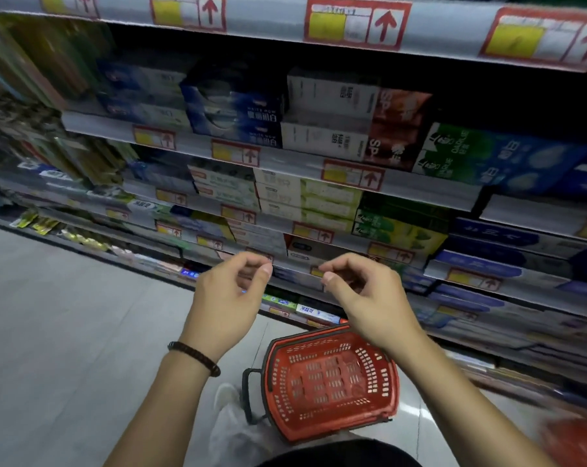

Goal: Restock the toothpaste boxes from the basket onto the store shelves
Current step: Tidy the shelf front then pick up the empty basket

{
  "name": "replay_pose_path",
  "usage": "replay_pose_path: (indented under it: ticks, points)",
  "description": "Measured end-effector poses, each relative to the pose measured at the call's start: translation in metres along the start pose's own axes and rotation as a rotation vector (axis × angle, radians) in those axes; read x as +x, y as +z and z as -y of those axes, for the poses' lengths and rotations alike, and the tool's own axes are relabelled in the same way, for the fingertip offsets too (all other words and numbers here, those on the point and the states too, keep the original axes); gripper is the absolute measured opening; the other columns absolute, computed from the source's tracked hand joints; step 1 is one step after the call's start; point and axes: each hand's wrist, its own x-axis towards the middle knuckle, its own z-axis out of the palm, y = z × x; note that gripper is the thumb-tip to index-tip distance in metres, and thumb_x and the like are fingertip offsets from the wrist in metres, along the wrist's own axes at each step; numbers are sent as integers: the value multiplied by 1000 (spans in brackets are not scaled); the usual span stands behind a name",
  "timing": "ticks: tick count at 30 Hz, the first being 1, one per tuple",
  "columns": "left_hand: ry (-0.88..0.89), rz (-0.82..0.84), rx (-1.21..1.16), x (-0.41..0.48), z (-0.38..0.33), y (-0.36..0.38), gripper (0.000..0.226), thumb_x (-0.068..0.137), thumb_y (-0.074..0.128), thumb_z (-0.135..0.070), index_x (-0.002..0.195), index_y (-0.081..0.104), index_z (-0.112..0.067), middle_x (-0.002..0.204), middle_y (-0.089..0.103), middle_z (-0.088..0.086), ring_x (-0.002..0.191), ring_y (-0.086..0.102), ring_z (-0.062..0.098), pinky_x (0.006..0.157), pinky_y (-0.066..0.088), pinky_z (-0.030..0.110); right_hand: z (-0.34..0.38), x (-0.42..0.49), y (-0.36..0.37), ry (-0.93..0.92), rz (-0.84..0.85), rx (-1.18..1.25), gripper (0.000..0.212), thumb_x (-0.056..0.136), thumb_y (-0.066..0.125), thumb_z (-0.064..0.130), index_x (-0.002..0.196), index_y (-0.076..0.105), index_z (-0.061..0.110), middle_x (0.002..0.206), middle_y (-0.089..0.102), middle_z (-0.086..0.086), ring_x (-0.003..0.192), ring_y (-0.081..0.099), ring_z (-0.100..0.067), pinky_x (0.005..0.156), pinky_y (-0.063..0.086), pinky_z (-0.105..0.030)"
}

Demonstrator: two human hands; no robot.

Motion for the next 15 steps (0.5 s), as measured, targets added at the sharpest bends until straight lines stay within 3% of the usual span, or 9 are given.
replay_pose_path:
  ticks: [5, 11, 15]
  points:
    - [108, 155, 16, 50, 21, -12, 8, 100, 65, -40, 100, 72, -37, 84, 71, -19, 88, 63, -8, 66, 46, 5, -2, 4, 24, 127, -186, -1, 7, 101, 69, 30, 98, 75, 34, 92, 76, 11, 89, 69, -6, 77, 55, -24]
    - [254, 370, 10, 110, 43, -34, 6, 100, 66, -37, 103, 72, -37, 93, 72, -19, 93, 62, -11, 70, 44, 1, 13, 1, 73, 267, -415, -18, 6, 100, 69, 33, 99, 75, 34, 92, 74, 10, 89, 68, -4, 75, 54, -23]
    - [325, 531, 60, 133, 59, -39, 9, 100, 65, -41, 103, 72, -37, 94, 73, -19, 90, 64, -9, 70, 46, 9, 25, -15, 100, 333, -552, -9, 7, 100, 68, 36, 98, 75, 35, 91, 74, 11, 87, 68, -7, 74, 55, -29]
